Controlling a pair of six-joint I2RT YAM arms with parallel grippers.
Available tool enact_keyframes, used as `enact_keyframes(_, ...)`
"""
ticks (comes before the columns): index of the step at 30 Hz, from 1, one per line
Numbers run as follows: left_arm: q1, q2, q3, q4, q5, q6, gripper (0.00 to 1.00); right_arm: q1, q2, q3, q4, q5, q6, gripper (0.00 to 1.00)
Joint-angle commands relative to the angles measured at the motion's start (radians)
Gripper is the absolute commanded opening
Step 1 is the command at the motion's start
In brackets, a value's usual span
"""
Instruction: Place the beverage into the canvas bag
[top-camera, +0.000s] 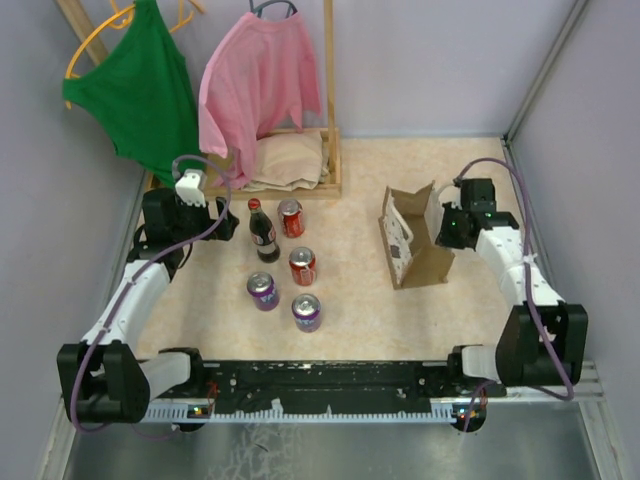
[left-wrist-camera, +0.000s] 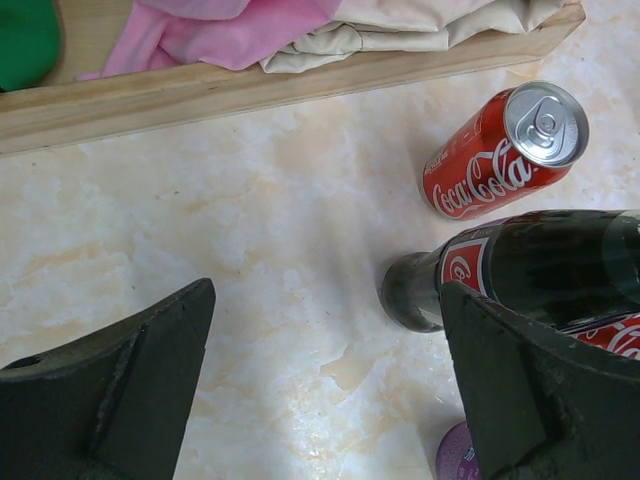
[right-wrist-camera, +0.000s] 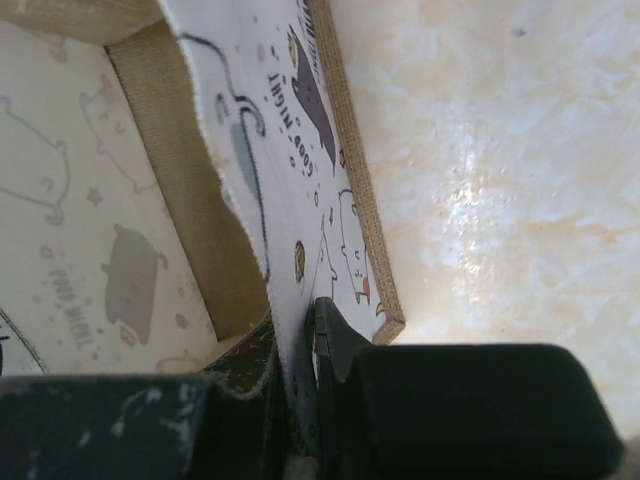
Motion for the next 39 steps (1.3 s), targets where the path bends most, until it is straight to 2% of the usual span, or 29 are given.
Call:
enact_keyframes(1,-0.004,-0.04,0.026,-0.01,0.022,-0.018,1.0,0.055,-0.133,-0.037,-0.015,0.036,0.156,0.0)
enact_keyframes(7,-0.005,-0.052,0.018,-0.011,0.024,-0.035,1.0,0.186,-0.228,-0.059,-0.059,0.121,0.323,0.0)
enact_keyframes(13,-0.004,-0.052,0.024,-0.018,0.022,-0.024,1.0,0.313,-0.24,-0.076,-0.067,0.164,0.422,0.0)
enact_keyframes(26,-0.004,-0.04,0.023,-0.013,0.018,-0.031,1.0,0.454,-0.258,-0.108,-0.081,0.205,0.562,0.0)
enact_keyframes(39,-0.006,-0.033,0.015,-0.008,0.018,-0.023,1.0,0.595,-0.205,-0.084,-0.128,0.292,0.618,0.0)
